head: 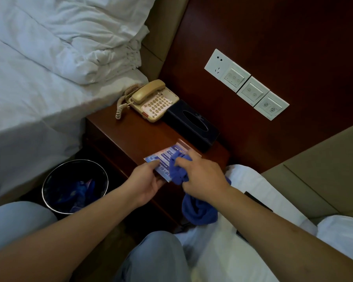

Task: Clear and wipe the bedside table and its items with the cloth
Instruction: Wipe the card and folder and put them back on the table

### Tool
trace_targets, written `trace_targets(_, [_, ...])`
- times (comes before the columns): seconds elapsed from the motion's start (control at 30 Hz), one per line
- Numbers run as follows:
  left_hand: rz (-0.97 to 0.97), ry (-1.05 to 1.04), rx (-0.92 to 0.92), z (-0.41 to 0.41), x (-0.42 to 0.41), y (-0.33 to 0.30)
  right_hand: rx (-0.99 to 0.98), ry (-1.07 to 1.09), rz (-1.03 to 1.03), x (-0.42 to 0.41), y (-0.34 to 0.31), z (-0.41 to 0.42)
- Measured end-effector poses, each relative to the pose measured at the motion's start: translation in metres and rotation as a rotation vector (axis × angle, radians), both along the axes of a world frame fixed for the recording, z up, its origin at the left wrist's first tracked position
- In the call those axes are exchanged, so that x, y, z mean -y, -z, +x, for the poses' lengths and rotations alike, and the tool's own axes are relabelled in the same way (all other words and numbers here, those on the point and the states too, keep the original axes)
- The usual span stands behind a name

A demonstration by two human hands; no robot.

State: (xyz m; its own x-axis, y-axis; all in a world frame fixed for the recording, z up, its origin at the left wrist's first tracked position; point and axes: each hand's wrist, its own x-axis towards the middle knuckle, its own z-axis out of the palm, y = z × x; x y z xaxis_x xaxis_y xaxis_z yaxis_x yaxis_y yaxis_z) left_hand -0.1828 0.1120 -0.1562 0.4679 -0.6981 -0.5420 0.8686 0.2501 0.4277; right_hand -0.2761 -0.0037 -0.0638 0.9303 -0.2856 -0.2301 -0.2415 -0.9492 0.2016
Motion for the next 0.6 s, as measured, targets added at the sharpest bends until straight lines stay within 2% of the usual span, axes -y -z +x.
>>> trace_targets(0.17, [0.036,0.047,0.089,0.0,0.001,0.003,-0.069,-0.152,0.138,-0.034,-0.008,0.001])
trace_targets(0.3, [0.008,0.052,0.191,-0.001,0.0,-0.001,-0.021,0.125,0.217,0.006,-0.008,0.016])
trace_targets(0.4, [-0.013,0.111,0.232,-0.002,-0.003,-0.002,0.033,0.264,0.094,0.031,-0.015,0.023])
trace_targets(0.5, [-0.024,0.13,0.244,-0.001,-0.005,-0.003,-0.005,0.09,0.056,0.001,-0.019,0.017])
trace_targets(0.6, [-0.041,0.146,0.257,-0.002,-0.005,-0.005,-0.056,-0.063,0.139,-0.025,-0.018,0.01])
